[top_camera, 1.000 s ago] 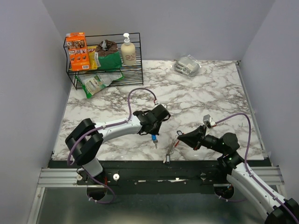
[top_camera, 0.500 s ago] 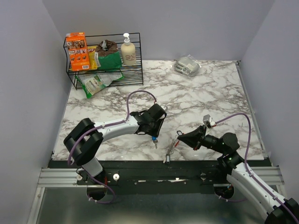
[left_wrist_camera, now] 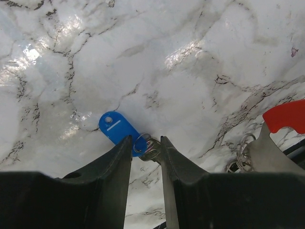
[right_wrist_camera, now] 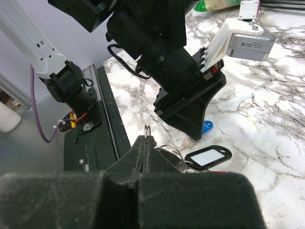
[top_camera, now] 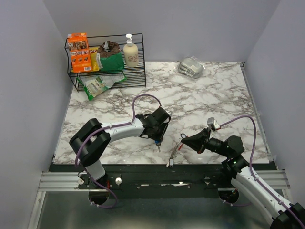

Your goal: Put the keys on the keyring

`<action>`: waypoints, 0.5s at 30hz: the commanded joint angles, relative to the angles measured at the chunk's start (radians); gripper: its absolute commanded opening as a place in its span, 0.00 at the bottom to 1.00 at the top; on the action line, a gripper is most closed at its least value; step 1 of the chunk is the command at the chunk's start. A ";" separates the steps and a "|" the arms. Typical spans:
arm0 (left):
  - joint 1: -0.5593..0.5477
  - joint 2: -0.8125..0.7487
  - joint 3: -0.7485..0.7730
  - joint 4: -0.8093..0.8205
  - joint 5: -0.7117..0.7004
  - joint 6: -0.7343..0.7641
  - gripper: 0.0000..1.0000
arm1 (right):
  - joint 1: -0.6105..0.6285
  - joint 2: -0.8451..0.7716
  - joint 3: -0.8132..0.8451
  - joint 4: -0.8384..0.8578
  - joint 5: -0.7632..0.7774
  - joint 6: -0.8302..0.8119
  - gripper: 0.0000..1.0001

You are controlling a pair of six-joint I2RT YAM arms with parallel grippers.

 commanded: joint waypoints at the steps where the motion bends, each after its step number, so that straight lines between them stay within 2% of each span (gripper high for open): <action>1: 0.001 0.024 0.020 -0.012 -0.018 0.020 0.40 | 0.001 -0.007 -0.029 0.011 -0.005 -0.005 0.00; 8: 0.001 0.040 0.015 -0.006 0.002 0.021 0.38 | 0.003 -0.005 -0.031 0.016 -0.005 -0.007 0.00; 15: 0.001 0.032 0.010 -0.021 0.018 0.020 0.22 | 0.003 -0.007 -0.031 0.016 -0.005 -0.007 0.00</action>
